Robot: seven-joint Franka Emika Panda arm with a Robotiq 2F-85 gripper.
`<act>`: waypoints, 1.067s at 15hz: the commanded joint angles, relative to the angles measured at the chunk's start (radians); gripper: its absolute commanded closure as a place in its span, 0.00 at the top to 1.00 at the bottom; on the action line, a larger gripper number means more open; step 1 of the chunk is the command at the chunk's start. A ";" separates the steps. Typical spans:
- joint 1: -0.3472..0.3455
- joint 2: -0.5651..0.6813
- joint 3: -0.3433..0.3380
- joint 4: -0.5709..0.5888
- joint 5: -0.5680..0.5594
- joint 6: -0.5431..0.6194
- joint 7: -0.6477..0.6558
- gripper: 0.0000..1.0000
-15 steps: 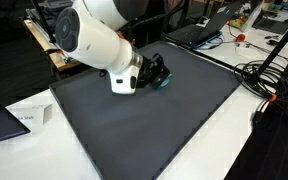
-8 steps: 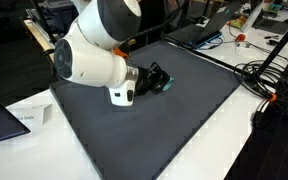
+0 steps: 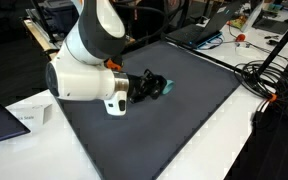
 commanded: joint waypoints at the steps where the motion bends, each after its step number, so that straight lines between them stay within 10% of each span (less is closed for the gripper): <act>1: -0.014 0.014 -0.001 0.022 0.051 -0.038 -0.050 0.22; 16: 0.173 -0.348 -0.098 -0.316 -0.045 0.220 -0.078 0.22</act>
